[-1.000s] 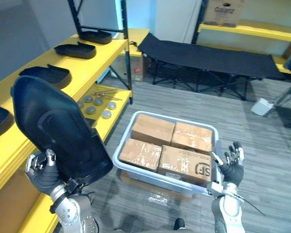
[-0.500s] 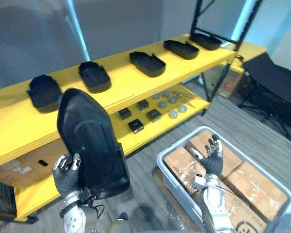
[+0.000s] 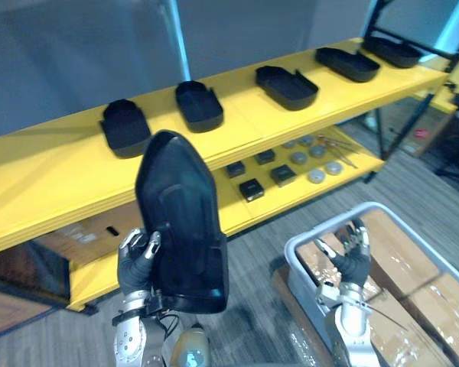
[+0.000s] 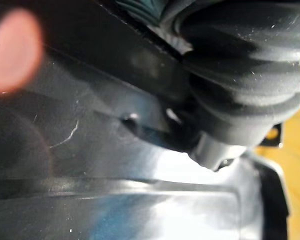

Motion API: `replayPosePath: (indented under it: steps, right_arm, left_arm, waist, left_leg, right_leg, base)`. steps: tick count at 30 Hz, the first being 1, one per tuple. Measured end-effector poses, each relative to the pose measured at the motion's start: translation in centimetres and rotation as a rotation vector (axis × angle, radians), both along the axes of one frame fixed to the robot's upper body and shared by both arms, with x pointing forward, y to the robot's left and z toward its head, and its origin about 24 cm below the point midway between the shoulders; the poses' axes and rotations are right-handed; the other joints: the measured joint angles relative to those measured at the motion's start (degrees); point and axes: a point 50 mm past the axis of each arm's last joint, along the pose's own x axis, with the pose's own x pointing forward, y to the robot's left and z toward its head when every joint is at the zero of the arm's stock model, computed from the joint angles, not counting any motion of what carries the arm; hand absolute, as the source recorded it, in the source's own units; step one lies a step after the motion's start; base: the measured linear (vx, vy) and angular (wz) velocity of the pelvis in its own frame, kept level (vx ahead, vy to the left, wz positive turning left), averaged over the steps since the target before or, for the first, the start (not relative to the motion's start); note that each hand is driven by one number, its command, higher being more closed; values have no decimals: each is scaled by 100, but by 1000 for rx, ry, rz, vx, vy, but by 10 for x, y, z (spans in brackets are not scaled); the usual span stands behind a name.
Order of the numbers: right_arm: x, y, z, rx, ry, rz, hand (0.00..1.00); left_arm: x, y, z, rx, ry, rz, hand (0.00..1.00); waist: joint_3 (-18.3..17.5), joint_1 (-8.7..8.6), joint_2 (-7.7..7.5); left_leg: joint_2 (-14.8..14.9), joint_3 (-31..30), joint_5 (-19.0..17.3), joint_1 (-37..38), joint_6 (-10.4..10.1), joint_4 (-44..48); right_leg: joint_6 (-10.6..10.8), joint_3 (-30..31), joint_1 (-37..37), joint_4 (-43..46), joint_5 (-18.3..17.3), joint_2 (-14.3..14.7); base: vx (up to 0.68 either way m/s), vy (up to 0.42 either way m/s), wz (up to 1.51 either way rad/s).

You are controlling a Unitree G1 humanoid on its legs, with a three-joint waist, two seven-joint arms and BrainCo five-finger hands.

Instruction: Walk over and take plastic housings, then place them on the shelf

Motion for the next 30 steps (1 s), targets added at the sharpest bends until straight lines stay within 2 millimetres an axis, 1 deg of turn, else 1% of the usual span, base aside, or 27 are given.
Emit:
replayPosePath:
  steps: [1,3,4,5,6,7,8,9,10,11,12,13,14,15,16,17,18,19,20,21,22,23,24,26,28,30]
  right_arm:
    - [1,5,0,-1,0,22,0]
    - [4,10,0,1,0,47,0]
    - [4,13,-2,5,7,55,0]
    - [4,15,-3,6,12,62,0]
    - [4,16,-6,8,27,63,0]
    - [3,14,-10,23,48,53,0]
    - [2,13,-12,42,53,46,0]
    - [2,14,-12,63,51,41,0]
    - [3,15,-11,67,48,43,0]
    - [3,18,-11,66,44,49,0]
    - [3,20,-10,65,39,57,0]
    - [5,22,-7,60,25,72,0]
    - [9,23,-3,55,5,79,0]
    - [11,23,-1,53,-5,82,0]
    - [16,24,4,28,-28,88,0]
    - [20,24,9,7,-49,93,0]
    - [22,23,11,0,-57,93,0]
    - [23,16,14,-12,-69,75,0]
    - [25,8,18,-20,-84,49,0]
    - [25,2,22,-28,-101,29,0]
    - [26,-4,25,-42,-113,16,0]
    - [28,-13,31,-73,-135,4,0]
    - [32,-21,43,-108,-182,-3,0]
    - [32,-26,52,-124,-228,-19,0]
    - [29,-30,64,-126,-300,-42,0]
    - [22,-35,83,-117,-410,-111,0]
  left_arm:
    - [0,1,1,3,-3,11,100]
    - [-3,3,0,8,-4,35,100]
    - [-4,4,1,36,1,49,100]
    - [-5,6,2,64,3,62,100]
    - [-6,9,5,146,6,90,100]
    - [-6,10,9,234,4,105,100]
    - [-7,11,12,269,-3,110,100]
    - [-11,17,24,327,-42,130,100]
    - [-12,19,30,348,-62,138,100]
    - [-14,21,41,384,-103,148,100]
    - [-14,23,45,396,-123,158,100]
    - [-11,26,52,409,-153,172,100]
    - [-9,26,54,399,-168,180,100]
    - [-7,26,55,394,-176,182,100]
    - [-6,25,54,385,-171,189,100]
    - [-4,24,53,376,-167,193,100]
    - [-2,23,53,372,-165,191,100]
    - [3,20,52,363,-166,178,100]
    - [6,18,53,358,-168,175,100]
    - [7,18,52,359,-162,175,100]
    - [8,17,49,350,-148,173,100]
    - [7,14,44,328,-123,169,100]
    - [5,12,42,319,-112,174,100]
    - [6,11,44,334,-121,181,100]
    - [8,11,50,341,-159,186,100]
    - [14,6,60,332,-222,169,100]
  waist:
    - [102,40,31]
    - [165,117,87]
    - [184,198,72]
    - [193,229,55]
    - [206,253,29]
    - [185,261,99]
    - [169,267,130]
    - [169,294,134]
    - [178,298,121]
    - [191,274,146]
    - [193,257,148]
    - [181,235,129]
    - [171,224,112]
    - [164,226,99]
    - [151,217,78]
    - [146,170,69]
    - [147,125,73]
    - [140,92,69]
    - [115,20,24]
    - [55,-49,-80]
    - [44,-100,-33]
    - [-61,-115,160]
    - [-144,-109,326]
    - [-198,-111,413]
    - [-185,-127,386]
    - [-149,-174,319]
  left_leg:
    - [11,-30,-130,-113,29,251]
    - [5,-41,-357,-233,89,614]
    - [-45,-35,-457,-236,122,707]
    - [-90,-33,-519,-237,154,771]
    - [-192,-57,-649,-246,224,840]
    - [-251,-167,-718,-266,318,858]
    - [-257,-197,-730,-264,345,823]
    - [-301,-208,-689,-99,462,588]
    - [-326,-218,-660,11,505,465]
    - [-323,-316,-591,202,576,231]
    - [-300,-366,-576,270,620,136]
    - [-292,-468,-546,391,695,-50]
    - [-289,-508,-494,516,717,-244]
    - [-301,-512,-482,591,717,-330]
    - [-348,-531,-474,725,711,-484]
    - [-410,-588,-475,829,712,-580]
    - [-432,-645,-474,871,710,-616]
    - [-481,-776,-474,908,703,-644]
    - [-578,-962,-479,890,679,-633]
    - [-702,-1144,-493,870,640,-627]
    - [-743,-1285,-527,872,581,-625]
    - [-655,-1422,-517,810,543,-684]
    - [-571,-1473,-457,781,432,-829]
    - [-539,-1589,-335,797,319,-1027]
    - [-498,-1468,-158,792,280,-1127]
    - [-522,-731,242,774,402,-1336]
  right_leg:
    - [54,-9,14,15,28,0]
    - [84,-17,74,9,43,-23]
    - [85,-32,136,3,45,-78]
    - [74,-36,171,18,48,-119]
    - [-12,-32,199,178,124,-204]
    - [-329,11,28,636,322,-290]
    - [-583,105,-148,971,481,-334]
    - [-1339,429,-617,1754,1047,-462]
    - [-1534,557,-749,1979,1379,-496]
    - [-1347,855,-938,2297,1561,-429]
    - [-1128,970,-1044,2431,1218,-309]
    - [-981,1100,-1234,2503,688,38]
    - [-894,1127,-1408,2318,364,363]
    - [-892,1126,-1481,2165,260,525]
    - [-926,1134,-1627,1773,137,790]
    - [-941,1238,-1767,1389,130,1019]
    - [-940,1310,-1821,1201,132,1127]
    - [-943,1566,-1957,852,164,1319]
    - [-910,1881,-2041,428,274,1431]
    - [-991,2102,-2052,135,752,1426]
    - [-965,2066,-2010,178,838,1420]
    - [-999,1965,-1961,97,857,1507]
    - [-1026,1783,-1898,-107,870,1560]
    - [-1067,1590,-1805,-189,869,1588]
    - [-1130,1296,-1608,-282,830,1554]
    - [-1180,715,-1271,-438,798,1390]
  base:
    - [-36,140,6]
    - [3,171,3]
    - [36,135,5]
    - [74,147,16]
    - [97,221,37]
    - [116,281,43]
    - [111,313,40]
    - [88,220,19]
    - [143,250,25]
    - [173,184,25]
    - [173,158,43]
    - [169,111,45]
    - [196,95,38]
    - [252,73,22]
    - [224,27,19]
    - [199,-27,30]
    - [147,-48,54]
    - [221,-131,80]
    - [196,-144,108]
    - [243,-206,108]
    - [171,-139,90]
    - [252,-188,69]
    - [208,-133,55]
    - [201,-127,64]
    - [139,-91,92]
    - [83,-67,138]
